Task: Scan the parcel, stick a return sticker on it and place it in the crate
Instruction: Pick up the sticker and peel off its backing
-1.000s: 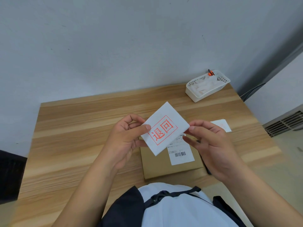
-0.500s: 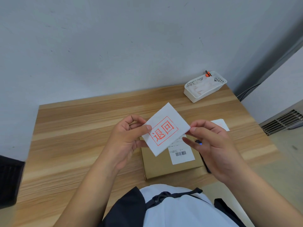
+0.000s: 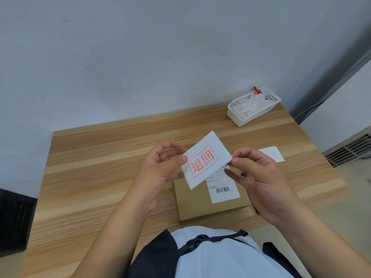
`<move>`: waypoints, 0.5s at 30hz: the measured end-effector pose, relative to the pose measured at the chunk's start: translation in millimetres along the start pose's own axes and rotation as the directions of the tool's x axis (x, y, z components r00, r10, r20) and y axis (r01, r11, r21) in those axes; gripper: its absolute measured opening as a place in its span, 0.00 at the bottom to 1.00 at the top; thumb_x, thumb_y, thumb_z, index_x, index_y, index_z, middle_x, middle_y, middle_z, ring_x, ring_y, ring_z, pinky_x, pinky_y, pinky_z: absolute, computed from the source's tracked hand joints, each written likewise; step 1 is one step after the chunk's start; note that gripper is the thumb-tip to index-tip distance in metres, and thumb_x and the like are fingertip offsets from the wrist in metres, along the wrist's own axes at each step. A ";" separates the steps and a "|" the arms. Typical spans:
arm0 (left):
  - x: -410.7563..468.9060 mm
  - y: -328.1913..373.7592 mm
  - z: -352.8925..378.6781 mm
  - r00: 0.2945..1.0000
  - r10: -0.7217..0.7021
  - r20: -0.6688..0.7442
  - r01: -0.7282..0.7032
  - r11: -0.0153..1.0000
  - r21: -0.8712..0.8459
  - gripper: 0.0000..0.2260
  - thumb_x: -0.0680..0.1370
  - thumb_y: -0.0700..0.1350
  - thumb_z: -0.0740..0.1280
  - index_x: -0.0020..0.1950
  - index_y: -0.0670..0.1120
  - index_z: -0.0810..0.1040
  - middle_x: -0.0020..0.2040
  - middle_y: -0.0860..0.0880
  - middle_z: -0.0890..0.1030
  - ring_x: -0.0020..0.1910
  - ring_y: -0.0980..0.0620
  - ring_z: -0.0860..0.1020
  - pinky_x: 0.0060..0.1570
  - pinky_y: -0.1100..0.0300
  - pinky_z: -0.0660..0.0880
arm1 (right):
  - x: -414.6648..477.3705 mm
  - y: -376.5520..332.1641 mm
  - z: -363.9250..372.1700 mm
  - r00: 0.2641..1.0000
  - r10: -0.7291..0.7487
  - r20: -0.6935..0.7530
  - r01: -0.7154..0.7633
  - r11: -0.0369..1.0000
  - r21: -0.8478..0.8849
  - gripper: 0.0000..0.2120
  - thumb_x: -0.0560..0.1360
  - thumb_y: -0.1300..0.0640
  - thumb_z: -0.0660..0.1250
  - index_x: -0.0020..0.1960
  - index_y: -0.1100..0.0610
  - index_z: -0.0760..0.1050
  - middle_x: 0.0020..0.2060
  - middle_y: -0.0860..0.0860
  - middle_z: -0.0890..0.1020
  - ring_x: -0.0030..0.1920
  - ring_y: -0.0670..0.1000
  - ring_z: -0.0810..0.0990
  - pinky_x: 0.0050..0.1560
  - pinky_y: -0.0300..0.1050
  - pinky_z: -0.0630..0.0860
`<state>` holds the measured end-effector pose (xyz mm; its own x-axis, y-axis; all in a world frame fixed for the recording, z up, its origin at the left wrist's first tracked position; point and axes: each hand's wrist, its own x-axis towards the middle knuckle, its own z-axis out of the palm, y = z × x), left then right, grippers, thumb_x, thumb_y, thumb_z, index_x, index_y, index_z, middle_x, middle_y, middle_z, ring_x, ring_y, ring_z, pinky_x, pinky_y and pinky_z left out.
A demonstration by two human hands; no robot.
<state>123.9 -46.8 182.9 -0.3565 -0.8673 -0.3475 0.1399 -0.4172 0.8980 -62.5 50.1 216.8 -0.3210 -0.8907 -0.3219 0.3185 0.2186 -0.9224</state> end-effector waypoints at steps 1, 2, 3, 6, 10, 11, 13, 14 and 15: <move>-0.2 -0.8 0.9 0.999 0.034 -0.038 -0.032 0.998 0.060 0.12 0.73 0.34 0.72 0.54 0.46 0.81 0.56 0.43 0.85 0.53 0.48 0.83 0.52 0.51 0.80 | 0.5 0.5 -0.4 1.000 0.000 0.001 0.000 1.000 -0.002 0.09 0.76 0.68 0.65 0.41 0.57 0.77 0.43 0.56 0.84 0.48 0.51 0.81 0.69 0.62 0.69; -1.0 -0.8 2.0 0.995 0.072 -0.067 -0.064 0.990 0.124 0.13 0.73 0.35 0.73 0.54 0.47 0.82 0.56 0.46 0.85 0.56 0.52 0.82 0.55 0.55 0.77 | 0.9 0.9 -0.4 1.000 0.000 0.004 0.000 1.000 -0.007 0.09 0.76 0.67 0.65 0.41 0.57 0.77 0.43 0.55 0.84 0.48 0.51 0.81 0.69 0.62 0.69; -2.4 -0.1 2.8 0.991 0.111 -0.078 -0.096 0.979 0.182 0.12 0.72 0.37 0.74 0.53 0.49 0.83 0.56 0.51 0.85 0.57 0.56 0.81 0.57 0.58 0.75 | 1.4 1.5 -0.5 1.000 -0.001 0.006 0.001 1.000 -0.016 0.08 0.76 0.67 0.67 0.41 0.57 0.77 0.43 0.55 0.83 0.49 0.51 0.81 0.69 0.62 0.69; -8.6 4.3 5.2 0.976 0.217 -0.017 -0.202 0.935 0.292 0.10 0.72 0.41 0.76 0.48 0.55 0.85 0.53 0.59 0.85 0.58 0.62 0.79 0.61 0.60 0.72 | 1.5 2.7 1.0 1.000 -0.014 0.004 0.014 0.999 -0.046 0.03 0.69 0.61 0.70 0.39 0.54 0.79 0.44 0.57 0.80 0.50 0.53 0.78 0.69 0.62 0.69; -20.3 7.3 17.1 0.929 0.341 0.142 -0.368 0.824 0.431 0.07 0.72 0.42 0.76 0.47 0.52 0.85 0.53 0.59 0.85 0.59 0.63 0.79 0.63 0.64 0.69 | 1.1 6.8 4.4 0.999 -0.051 0.019 0.053 0.995 -0.082 0.02 0.68 0.58 0.70 0.39 0.52 0.80 0.44 0.57 0.80 0.49 0.54 0.77 0.68 0.63 0.70; -22.8 6.9 20.5 0.922 0.354 0.156 -0.385 0.801 0.458 0.06 0.72 0.42 0.76 0.46 0.52 0.85 0.53 0.59 0.85 0.59 0.64 0.79 0.62 0.68 0.68 | 1.0 8.1 5.6 0.998 -0.065 0.024 0.067 0.994 -0.090 0.02 0.68 0.58 0.70 0.39 0.52 0.80 0.44 0.57 0.80 0.49 0.55 0.77 0.67 0.64 0.70; -26.3 4.8 25.3 0.907 0.384 0.173 -0.416 0.755 0.507 0.06 0.71 0.45 0.77 0.46 0.54 0.85 0.52 0.62 0.84 0.59 0.62 0.78 0.61 0.70 0.69 | 0.9 10.5 8.1 0.994 -0.100 0.037 0.104 0.989 -0.109 0.01 0.68 0.58 0.71 0.40 0.52 0.80 0.42 0.56 0.81 0.48 0.54 0.78 0.63 0.61 0.73; -27.0 3.2 26.7 0.898 0.401 0.180 -0.432 0.731 0.528 0.06 0.71 0.46 0.77 0.46 0.55 0.85 0.52 0.63 0.84 0.60 0.61 0.78 0.61 0.68 0.69 | 0.4 11.7 9.3 0.991 -0.121 0.048 0.126 0.985 -0.115 0.01 0.69 0.58 0.71 0.40 0.53 0.80 0.41 0.54 0.81 0.47 0.53 0.78 0.59 0.56 0.74; -27.6 2.0 27.4 0.891 0.414 0.185 -0.443 0.713 0.543 0.05 0.71 0.47 0.77 0.45 0.55 0.86 0.51 0.63 0.84 0.60 0.60 0.78 0.61 0.67 0.70 | 0.1 13.0 10.1 0.988 -0.143 0.060 0.150 0.981 -0.121 0.01 0.69 0.59 0.70 0.40 0.54 0.80 0.39 0.52 0.82 0.46 0.51 0.79 0.56 0.50 0.75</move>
<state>108.7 -16.3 201.7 -0.4305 -0.8957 0.1116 -0.2438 0.2344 0.9411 -49.3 48.8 206.9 -0.3096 -0.9350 -0.1731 0.1567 0.1293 -0.9791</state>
